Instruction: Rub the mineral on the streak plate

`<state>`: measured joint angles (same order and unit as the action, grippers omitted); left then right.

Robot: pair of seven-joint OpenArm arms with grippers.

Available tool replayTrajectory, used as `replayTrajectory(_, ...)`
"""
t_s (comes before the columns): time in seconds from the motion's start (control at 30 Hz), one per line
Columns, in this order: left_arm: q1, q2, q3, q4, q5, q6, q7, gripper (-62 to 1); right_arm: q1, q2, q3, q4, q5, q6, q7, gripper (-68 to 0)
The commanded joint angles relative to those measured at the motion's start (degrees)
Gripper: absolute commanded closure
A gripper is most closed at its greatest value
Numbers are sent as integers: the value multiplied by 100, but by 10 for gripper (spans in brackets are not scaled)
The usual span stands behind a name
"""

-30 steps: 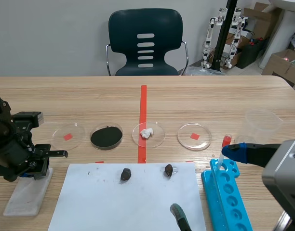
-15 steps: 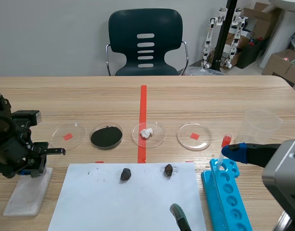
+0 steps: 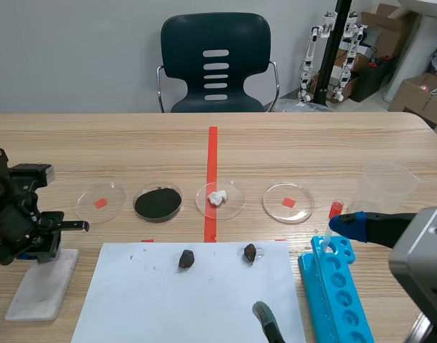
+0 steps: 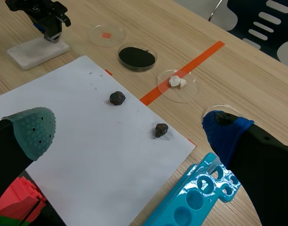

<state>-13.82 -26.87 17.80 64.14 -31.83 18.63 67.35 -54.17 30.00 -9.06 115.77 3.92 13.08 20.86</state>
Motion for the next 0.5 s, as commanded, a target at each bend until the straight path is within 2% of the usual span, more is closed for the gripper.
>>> replayTrajectory(0.0, 17, 127, 31, -2, -227, -68, -26, -100, 4, -15, 37, 116, 39, 0, 87, -679)
replayTrajectory(0.13, 17, 144, 31, -2, -448, -195, -94, -100, 4, -15, 37, 116, 39, 0, 85, -679)
replayTrajectory(0.23, 17, 142, 31, -2, -455, -227, -114, -100, 4, -15, 37, 116, 39, 0, 85, -679)
replayTrajectory(0.27, 17, 142, 31, -2, -391, -227, -101, -100, 4, -15, 37, 116, 39, 0, 85, -679)
replayTrajectory(0.47, 17, 140, 31, -2, 448, -114, 286, -100, 4, -15, 37, 116, 39, 0, 85, -679)
